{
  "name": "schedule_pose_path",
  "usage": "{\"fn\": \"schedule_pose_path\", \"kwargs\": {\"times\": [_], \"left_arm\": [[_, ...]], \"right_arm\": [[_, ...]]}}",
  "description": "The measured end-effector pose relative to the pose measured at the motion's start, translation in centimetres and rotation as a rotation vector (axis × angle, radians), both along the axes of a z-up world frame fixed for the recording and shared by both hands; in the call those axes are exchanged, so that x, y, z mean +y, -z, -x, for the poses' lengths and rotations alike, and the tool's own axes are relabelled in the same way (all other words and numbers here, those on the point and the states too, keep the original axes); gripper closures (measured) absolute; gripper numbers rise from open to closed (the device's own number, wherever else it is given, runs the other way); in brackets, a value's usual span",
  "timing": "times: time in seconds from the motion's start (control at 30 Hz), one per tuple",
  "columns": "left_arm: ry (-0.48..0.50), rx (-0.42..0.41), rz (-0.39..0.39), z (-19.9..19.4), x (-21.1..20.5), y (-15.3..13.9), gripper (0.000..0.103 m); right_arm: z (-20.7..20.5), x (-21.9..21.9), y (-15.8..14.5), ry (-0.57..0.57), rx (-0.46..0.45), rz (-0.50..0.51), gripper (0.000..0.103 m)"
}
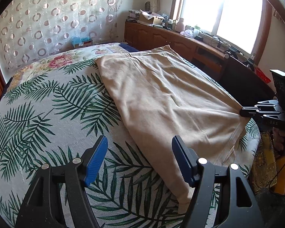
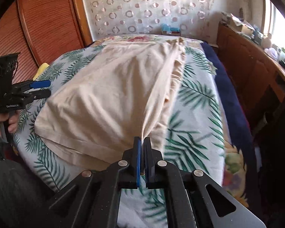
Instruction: Fold small clothes
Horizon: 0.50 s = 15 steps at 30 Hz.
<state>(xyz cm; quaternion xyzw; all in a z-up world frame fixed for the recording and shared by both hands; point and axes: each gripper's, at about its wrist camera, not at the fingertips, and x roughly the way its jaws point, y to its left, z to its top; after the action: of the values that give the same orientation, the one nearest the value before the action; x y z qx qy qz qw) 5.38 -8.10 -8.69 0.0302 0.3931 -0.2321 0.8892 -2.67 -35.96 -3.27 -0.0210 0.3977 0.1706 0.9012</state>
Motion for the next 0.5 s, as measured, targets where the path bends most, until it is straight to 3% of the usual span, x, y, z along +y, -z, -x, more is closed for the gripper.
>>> {"fn": "schedule_pose_path", "kwargs": {"times": [0.5], "left_arm": [[0.014,0.031,-0.018,0.1,-0.7,1.1,0.032]], "right_arm": [[0.0,1.0,0.3,0.031,-0.017,0.008,0.100]]}}
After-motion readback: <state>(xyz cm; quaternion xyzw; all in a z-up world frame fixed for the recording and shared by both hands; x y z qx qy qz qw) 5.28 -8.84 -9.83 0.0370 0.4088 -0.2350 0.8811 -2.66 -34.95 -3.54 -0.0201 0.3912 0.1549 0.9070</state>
